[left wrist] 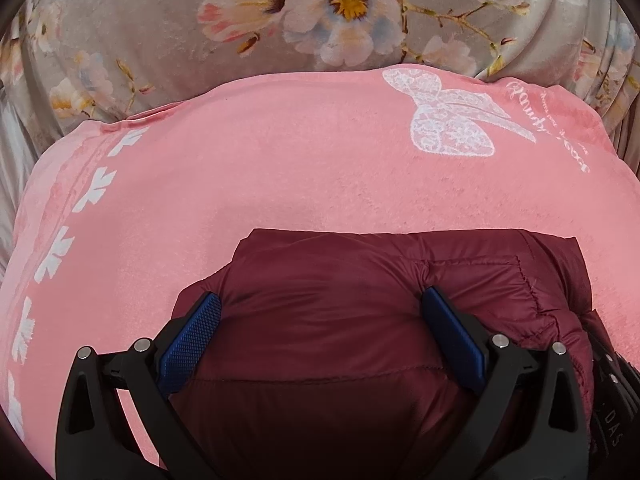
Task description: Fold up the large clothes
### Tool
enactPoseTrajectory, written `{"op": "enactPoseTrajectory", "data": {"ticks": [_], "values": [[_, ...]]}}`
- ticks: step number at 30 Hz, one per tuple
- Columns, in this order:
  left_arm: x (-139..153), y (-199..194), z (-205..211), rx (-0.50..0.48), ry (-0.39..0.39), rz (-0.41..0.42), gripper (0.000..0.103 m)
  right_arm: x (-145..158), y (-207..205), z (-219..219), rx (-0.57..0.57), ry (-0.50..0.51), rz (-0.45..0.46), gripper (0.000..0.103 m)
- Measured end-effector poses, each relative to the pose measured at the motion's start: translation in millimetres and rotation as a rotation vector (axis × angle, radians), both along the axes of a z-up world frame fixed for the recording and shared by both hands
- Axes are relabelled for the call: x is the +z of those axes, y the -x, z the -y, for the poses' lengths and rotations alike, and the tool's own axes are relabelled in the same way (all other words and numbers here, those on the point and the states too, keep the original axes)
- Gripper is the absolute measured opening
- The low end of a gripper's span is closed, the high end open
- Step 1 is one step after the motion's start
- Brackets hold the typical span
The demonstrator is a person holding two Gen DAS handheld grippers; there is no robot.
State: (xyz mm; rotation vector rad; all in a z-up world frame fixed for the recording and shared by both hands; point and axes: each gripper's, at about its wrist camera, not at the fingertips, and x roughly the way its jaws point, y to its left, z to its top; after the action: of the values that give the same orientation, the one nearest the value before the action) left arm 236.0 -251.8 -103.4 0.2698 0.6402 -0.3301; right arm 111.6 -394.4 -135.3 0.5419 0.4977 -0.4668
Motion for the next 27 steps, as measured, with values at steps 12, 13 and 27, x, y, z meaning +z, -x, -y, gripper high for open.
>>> {"op": "enactPoseTrajectory", "data": {"ticks": [12,13,27], "values": [[40.5,46.1,-110.9,-0.175,0.315,-0.285,0.098,30.4,134.3,-14.1,0.103,-0.085,0.104,0.044],[38.5,52.7,-123.1,-0.178,0.334,-0.310,0.098,28.0,144.8,-19.2,0.112,-0.078,0.085,0.050],[-27.1,82.0,-162.0,-0.170,0.472,-0.565,0.068,-34.0,150.1,-48.3,0.187,-0.361,0.119,0.045]]}}
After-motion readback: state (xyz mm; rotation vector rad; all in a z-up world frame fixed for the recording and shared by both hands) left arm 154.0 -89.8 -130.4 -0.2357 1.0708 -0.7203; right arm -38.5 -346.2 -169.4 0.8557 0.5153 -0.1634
